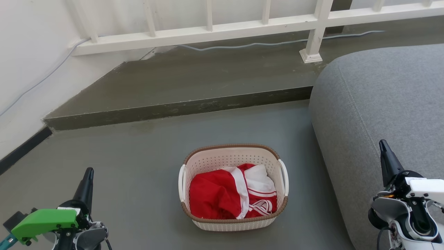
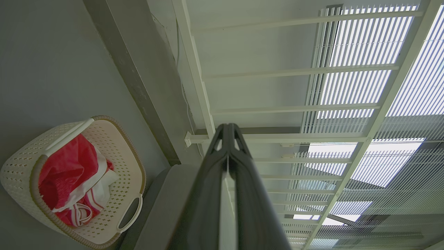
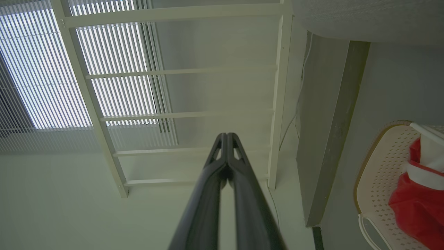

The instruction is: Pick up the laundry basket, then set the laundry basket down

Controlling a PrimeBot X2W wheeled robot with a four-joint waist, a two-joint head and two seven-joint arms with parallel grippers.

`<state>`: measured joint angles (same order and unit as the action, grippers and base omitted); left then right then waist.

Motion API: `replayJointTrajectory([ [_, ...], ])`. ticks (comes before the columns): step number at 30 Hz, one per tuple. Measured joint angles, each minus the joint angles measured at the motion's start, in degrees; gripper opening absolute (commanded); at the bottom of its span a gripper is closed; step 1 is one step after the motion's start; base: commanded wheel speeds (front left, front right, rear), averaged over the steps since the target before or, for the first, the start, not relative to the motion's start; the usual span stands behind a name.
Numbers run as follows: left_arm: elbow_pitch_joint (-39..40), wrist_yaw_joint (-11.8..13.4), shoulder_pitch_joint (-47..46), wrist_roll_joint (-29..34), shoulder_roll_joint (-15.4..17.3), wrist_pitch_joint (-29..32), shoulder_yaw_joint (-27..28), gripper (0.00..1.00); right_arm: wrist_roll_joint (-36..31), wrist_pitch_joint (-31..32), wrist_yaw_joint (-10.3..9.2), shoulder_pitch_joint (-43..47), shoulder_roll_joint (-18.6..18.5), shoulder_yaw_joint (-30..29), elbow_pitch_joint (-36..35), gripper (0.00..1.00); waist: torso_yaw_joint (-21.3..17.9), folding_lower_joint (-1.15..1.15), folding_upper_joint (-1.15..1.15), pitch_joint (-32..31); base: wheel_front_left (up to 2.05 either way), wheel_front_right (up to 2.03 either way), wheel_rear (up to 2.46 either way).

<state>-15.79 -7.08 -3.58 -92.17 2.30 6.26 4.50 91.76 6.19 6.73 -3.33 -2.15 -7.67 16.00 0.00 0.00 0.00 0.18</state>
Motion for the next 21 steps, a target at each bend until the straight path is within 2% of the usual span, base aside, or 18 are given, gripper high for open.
replayJointTrajectory([
  [21, -0.8, 0.0, 0.2, 0.0, -0.2, 0.0, -0.1, 0.0, 0.0, 0.0, -0.21, 0.5, 0.3, 0.1, 0.7, 0.0, 0.0, 0.0, 0.0, 0.0, 0.0, 0.0, 0.0],
])
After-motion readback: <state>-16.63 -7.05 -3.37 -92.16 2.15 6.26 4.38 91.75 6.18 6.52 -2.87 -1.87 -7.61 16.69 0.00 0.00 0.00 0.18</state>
